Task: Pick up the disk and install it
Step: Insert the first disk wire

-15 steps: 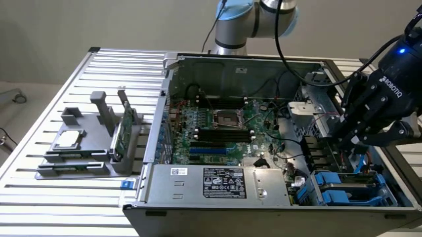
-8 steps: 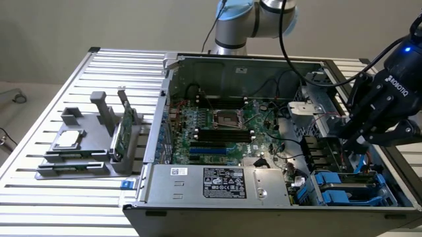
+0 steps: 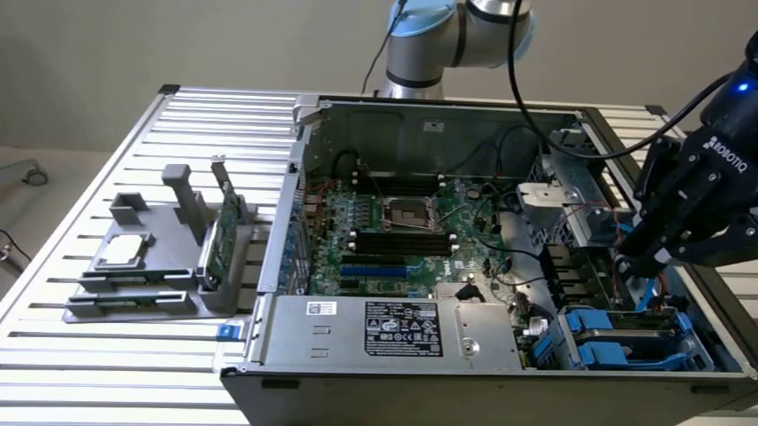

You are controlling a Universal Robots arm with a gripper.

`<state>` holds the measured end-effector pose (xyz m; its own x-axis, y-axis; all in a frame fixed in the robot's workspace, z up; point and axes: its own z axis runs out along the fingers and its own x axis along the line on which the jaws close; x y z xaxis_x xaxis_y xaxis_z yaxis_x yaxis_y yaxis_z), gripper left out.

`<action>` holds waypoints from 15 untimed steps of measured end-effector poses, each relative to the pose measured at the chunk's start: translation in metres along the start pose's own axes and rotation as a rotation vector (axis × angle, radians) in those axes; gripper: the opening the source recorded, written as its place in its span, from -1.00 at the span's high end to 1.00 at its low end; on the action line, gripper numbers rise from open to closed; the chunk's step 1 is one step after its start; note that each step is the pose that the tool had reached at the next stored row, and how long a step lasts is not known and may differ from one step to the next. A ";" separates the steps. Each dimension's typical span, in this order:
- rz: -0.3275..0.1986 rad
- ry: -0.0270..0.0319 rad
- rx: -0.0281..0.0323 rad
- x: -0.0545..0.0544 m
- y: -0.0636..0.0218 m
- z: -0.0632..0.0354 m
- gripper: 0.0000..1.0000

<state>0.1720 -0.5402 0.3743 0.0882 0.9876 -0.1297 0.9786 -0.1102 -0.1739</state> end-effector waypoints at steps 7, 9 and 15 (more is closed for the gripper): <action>0.013 -0.0173 -0.0005 0.003 0.0044 -0.0011 0.35; 0.015 -0.0183 -0.0003 0.003 0.0046 -0.0002 0.35; 0.018 -0.0267 -0.0009 0.003 0.0053 0.0015 0.35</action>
<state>0.1771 -0.5379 0.3715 0.1011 0.9821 -0.1589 0.9770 -0.1281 -0.1703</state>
